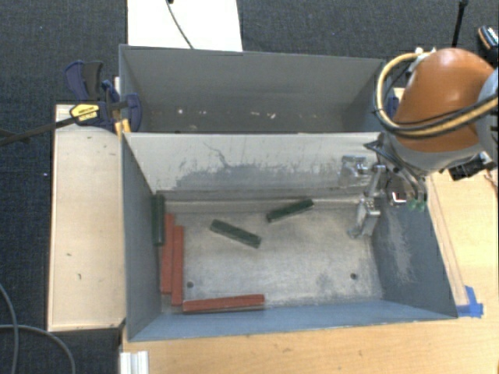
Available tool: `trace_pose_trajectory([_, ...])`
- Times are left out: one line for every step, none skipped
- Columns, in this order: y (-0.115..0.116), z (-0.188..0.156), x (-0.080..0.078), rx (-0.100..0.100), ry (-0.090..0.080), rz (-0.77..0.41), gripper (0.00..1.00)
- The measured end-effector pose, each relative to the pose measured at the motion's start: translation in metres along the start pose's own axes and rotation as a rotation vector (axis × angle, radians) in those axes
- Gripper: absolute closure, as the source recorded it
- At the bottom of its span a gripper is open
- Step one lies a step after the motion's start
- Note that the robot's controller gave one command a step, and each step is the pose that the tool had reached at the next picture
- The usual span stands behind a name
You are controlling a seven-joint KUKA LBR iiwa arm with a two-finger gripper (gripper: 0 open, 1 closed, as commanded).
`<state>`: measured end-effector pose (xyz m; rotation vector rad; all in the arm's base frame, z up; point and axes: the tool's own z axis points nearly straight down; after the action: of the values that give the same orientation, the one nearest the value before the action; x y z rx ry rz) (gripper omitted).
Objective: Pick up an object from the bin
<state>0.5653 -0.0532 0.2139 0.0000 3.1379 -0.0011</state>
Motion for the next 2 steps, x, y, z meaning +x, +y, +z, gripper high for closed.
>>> trace_pose_trajectory([0.04, 0.147, -0.011, -0.003, 0.003, 0.003, 0.0])
trace_pose_trajectory([0.11, 0.133, -0.024, -0.005, -0.002, 0.109, 0.0])
